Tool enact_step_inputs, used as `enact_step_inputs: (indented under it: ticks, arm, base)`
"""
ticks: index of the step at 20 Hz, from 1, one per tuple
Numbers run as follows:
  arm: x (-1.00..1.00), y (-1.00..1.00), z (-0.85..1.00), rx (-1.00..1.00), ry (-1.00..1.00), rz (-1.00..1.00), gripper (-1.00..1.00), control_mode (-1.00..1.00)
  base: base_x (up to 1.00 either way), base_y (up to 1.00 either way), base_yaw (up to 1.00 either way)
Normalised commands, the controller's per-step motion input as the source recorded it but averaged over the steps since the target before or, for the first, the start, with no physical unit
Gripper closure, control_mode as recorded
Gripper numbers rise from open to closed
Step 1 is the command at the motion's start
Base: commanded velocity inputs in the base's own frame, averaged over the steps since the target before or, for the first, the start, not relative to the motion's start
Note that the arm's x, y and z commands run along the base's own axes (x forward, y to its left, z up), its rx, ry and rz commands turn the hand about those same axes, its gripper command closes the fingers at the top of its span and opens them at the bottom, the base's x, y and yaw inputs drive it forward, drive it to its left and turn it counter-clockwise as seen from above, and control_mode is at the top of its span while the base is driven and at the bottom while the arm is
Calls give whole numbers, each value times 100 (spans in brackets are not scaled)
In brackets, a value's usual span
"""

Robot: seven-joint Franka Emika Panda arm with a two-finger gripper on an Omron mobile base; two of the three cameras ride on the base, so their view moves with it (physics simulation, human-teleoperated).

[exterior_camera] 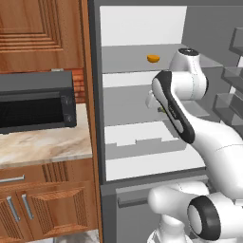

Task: Pick the orange and apple from the fridge and place them inside the tupperware on the counter.

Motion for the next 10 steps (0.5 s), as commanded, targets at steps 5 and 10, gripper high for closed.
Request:
enact_step_inputs:
  ticks: [5,10]
  arm:
    - [-29,0,0,0,-11,0,-100,-100]
    - [-54,-3,12,0,-35,0,-100,-100]
  base:
    - [0,0,0]
    - [0,0,0]
